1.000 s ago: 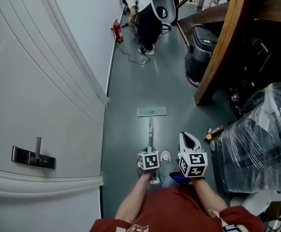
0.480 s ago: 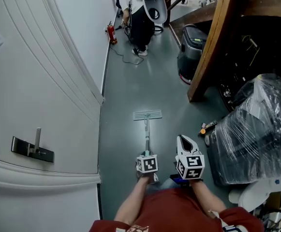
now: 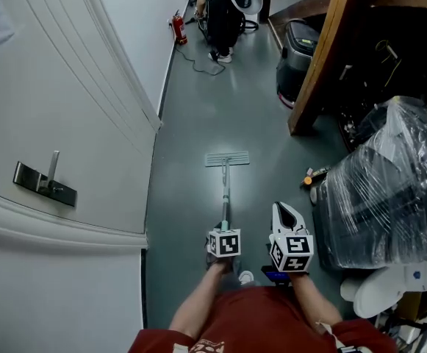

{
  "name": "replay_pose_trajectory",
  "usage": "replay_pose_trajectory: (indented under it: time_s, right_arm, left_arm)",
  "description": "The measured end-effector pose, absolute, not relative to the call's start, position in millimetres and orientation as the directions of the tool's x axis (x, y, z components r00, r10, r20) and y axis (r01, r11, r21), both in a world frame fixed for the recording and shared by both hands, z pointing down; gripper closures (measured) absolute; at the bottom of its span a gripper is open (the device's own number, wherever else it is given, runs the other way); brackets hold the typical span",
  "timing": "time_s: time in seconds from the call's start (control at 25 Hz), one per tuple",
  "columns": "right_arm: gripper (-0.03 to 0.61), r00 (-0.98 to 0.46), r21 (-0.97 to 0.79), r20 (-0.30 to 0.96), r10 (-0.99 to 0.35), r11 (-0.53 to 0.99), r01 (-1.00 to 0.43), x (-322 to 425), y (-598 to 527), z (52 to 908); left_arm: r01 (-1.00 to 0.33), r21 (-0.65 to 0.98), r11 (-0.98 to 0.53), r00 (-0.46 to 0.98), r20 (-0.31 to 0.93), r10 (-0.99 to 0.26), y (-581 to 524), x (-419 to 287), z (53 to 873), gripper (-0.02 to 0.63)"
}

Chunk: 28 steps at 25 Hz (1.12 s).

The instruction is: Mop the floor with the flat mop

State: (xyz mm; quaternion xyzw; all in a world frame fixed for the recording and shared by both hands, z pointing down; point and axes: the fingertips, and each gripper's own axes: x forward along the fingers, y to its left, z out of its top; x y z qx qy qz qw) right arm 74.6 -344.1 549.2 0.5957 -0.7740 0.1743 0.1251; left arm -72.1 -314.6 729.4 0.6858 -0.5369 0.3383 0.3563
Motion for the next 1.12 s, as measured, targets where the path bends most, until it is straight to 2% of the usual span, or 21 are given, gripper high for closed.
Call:
replay_pose_trajectory:
  time_s: [0.2,0.48,1.12]
  right_arm:
    - [0.56,-0.261,-0.136,0.426,-0.866,0.224,-0.965,104,-293,559]
    - [0.56,-0.251,-0.153,0.394,-0.884,0.206,-0.966,124,-254,549]
    - [0.56,-0.242,-0.139,0.413,-0.878,0.202,-0.97,83,-139,544]
  left_arm:
    - [-0.981,0.116,-0.153,0.176,0.863,-0.473,-263,-46,730,0.483]
    - [-0.984,0.104,-0.142,0.162,0.855,-0.493,-227,-33,719,0.483]
    - [-0.982,0.125,-0.142,0.181,0.841,-0.51,-125,-68,700,0.486]
